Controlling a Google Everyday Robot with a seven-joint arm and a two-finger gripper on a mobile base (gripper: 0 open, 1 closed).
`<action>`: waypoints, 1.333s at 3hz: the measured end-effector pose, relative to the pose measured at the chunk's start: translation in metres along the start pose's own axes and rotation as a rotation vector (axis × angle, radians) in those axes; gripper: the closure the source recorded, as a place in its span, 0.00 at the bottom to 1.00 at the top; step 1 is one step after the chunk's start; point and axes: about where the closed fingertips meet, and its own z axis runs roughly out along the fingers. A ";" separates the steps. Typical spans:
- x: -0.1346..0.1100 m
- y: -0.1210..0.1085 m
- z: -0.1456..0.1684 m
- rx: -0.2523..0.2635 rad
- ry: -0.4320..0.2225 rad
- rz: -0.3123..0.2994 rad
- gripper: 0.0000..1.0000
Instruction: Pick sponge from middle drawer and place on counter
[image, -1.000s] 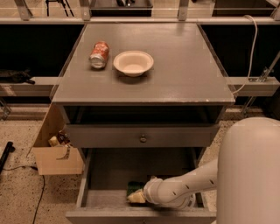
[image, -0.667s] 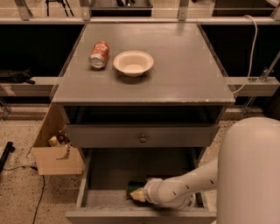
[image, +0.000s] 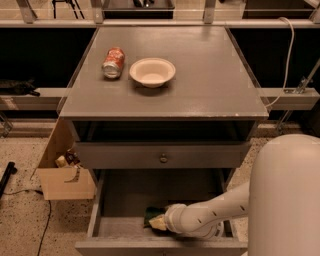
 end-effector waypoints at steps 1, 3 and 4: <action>0.000 0.000 0.000 0.000 0.000 0.000 1.00; 0.001 -0.005 -0.003 -0.009 0.005 0.015 1.00; -0.001 -0.021 -0.017 -0.008 -0.002 0.040 1.00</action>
Offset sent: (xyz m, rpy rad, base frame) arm 0.0000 0.0000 0.0000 0.0000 0.0000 0.0000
